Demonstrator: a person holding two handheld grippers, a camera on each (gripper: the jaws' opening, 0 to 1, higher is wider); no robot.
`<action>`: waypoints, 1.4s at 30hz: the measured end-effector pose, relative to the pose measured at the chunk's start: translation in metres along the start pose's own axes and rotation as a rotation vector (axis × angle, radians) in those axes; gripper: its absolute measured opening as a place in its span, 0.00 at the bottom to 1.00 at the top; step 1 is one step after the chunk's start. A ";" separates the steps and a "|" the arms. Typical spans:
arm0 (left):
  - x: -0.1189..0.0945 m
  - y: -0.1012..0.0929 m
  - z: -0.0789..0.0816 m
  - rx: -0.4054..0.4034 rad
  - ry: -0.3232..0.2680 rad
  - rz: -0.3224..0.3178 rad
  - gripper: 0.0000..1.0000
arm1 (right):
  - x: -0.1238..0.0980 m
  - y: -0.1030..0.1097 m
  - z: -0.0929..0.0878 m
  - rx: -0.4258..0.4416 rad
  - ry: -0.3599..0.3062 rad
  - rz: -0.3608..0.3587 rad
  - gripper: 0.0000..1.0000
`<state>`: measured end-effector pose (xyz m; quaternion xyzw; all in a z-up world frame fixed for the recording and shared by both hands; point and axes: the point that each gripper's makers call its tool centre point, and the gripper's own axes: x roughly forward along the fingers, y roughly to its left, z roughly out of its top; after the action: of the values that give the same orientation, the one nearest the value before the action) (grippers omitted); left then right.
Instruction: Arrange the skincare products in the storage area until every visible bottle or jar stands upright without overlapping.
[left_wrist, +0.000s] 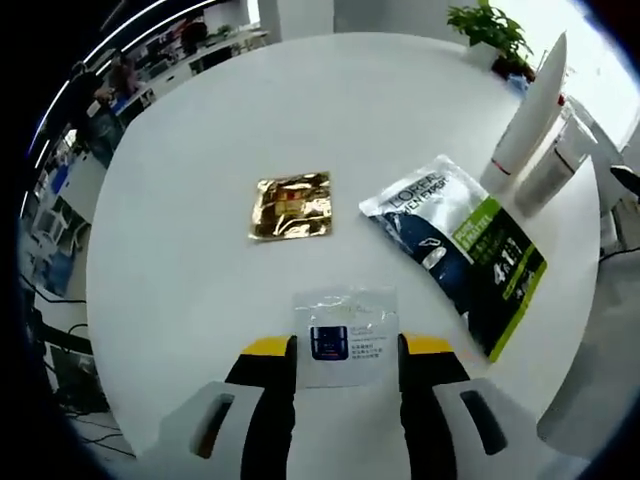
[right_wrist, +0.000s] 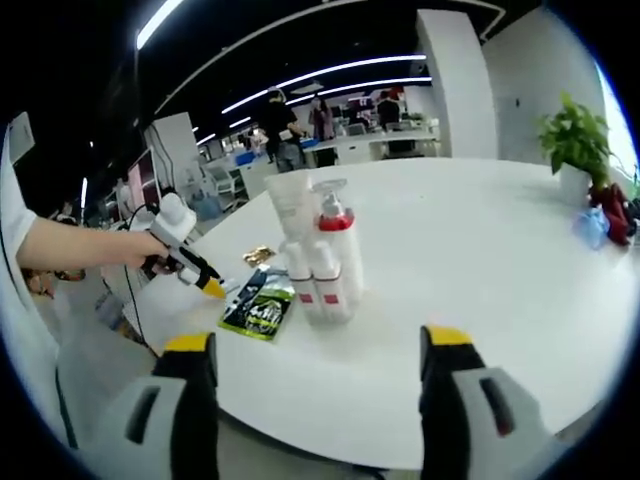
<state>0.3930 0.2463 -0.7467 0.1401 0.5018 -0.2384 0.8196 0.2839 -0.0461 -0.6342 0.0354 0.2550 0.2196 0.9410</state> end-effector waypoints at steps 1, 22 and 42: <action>0.000 0.001 0.000 -0.009 -0.002 0.004 0.38 | 0.000 0.000 0.000 0.000 0.001 0.000 0.84; -0.015 -0.010 0.002 -0.092 -0.086 0.049 0.37 | -0.002 0.004 0.002 -0.012 -0.015 0.008 0.83; -0.069 -0.064 0.016 -0.073 -0.283 0.032 0.37 | -0.004 0.013 0.005 -0.035 -0.034 0.053 0.77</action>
<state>0.3451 0.2016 -0.6776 0.0834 0.3874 -0.2242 0.8903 0.2782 -0.0355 -0.6255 0.0294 0.2341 0.2481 0.9396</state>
